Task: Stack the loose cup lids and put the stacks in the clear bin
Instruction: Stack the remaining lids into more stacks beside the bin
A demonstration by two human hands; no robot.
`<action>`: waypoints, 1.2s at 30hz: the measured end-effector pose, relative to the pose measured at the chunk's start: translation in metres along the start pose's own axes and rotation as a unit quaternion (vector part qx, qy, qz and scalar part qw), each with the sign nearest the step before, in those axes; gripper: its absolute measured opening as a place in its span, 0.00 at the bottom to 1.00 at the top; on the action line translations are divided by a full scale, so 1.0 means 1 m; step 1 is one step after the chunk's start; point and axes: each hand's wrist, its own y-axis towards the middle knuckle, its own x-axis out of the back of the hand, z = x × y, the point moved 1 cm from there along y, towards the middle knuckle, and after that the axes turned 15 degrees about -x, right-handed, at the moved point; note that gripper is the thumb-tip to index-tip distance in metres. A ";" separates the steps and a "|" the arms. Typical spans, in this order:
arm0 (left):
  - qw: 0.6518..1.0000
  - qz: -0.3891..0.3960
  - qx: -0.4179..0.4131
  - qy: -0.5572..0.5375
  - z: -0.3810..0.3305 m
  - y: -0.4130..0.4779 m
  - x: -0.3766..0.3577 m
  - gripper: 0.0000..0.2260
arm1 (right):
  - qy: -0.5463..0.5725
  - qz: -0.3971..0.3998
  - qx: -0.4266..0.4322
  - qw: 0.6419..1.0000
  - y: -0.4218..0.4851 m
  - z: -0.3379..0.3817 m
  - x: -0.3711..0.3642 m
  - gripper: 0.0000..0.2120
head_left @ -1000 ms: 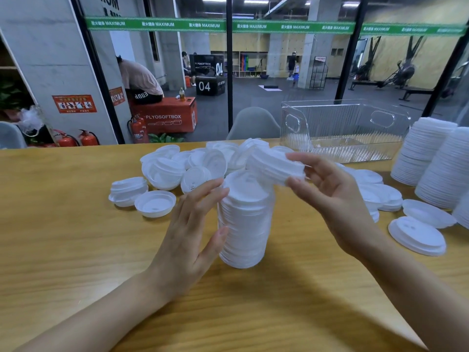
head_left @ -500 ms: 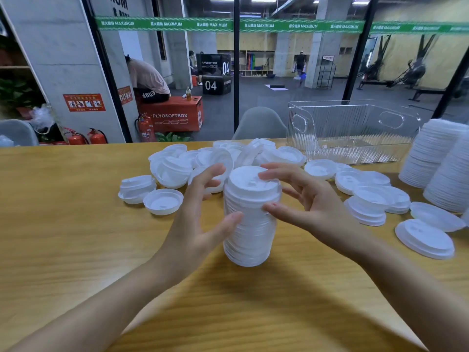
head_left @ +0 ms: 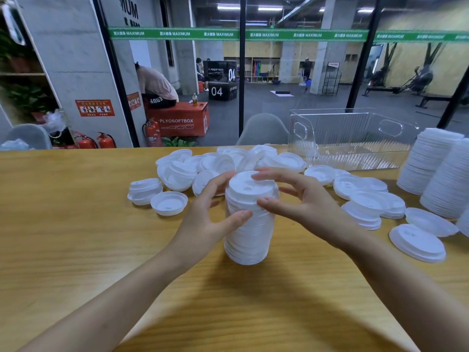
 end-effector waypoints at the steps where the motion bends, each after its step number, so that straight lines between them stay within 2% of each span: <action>1: 1.000 -0.002 0.002 0.000 0.000 0.000 0.000 0.31 | 0.001 -0.001 0.000 1.000 0.000 0.000 0.000 0.17; 6: 1.000 -0.005 0.007 -0.005 -0.001 -0.001 0.000 0.28 | 0.003 -0.010 -0.001 1.000 -0.004 0.000 -0.004 0.19; 10: 1.000 -0.006 0.005 -0.008 -0.001 -0.001 0.000 0.32 | 0.003 -0.010 0.007 1.000 -0.005 -0.001 -0.005 0.20; 13: 0.999 -0.030 -0.009 0.036 -0.004 -0.005 -0.002 0.35 | 0.004 -0.015 0.007 1.000 -0.008 -0.004 -0.003 0.24; 15: 0.988 -0.070 -0.076 0.117 -0.014 -0.007 -0.003 0.33 | 0.002 -0.019 0.005 1.000 -0.012 -0.007 0.001 0.25; 17: 0.958 -0.092 -0.192 0.194 -0.028 -0.008 -0.009 0.28 | -0.001 -0.023 -0.003 1.000 -0.019 -0.013 0.007 0.25; 19: 0.940 -0.084 -0.259 0.208 -0.042 -0.010 -0.025 0.24 | -0.011 -0.035 -0.008 0.999 -0.027 -0.022 0.015 0.25; 21: 0.940 -0.053 -0.280 0.186 -0.053 -0.011 -0.048 0.21 | -0.022 -0.052 -0.011 0.998 -0.036 -0.033 0.027 0.23; 25: 0.951 0.002 -0.267 0.158 -0.051 -0.010 -0.101 0.18 | -0.049 -0.096 -0.020 0.994 -0.056 -0.059 0.057 0.22; 30: 0.971 0.029 -0.186 0.144 -0.027 0.011 -0.156 0.16 | -0.125 -0.158 -0.055 0.978 -0.076 -0.099 0.105 0.20; 32: 0.976 0.036 -0.156 0.150 -0.017 0.030 -0.176 0.18 | -0.202 -0.187 -0.096 0.956 -0.077 -0.114 0.126 0.21; 36: 0.971 0.088 -0.091 0.202 0.001 0.087 -0.222 0.26 | -0.343 -0.211 -0.217 0.889 -0.073 -0.131 0.159 0.28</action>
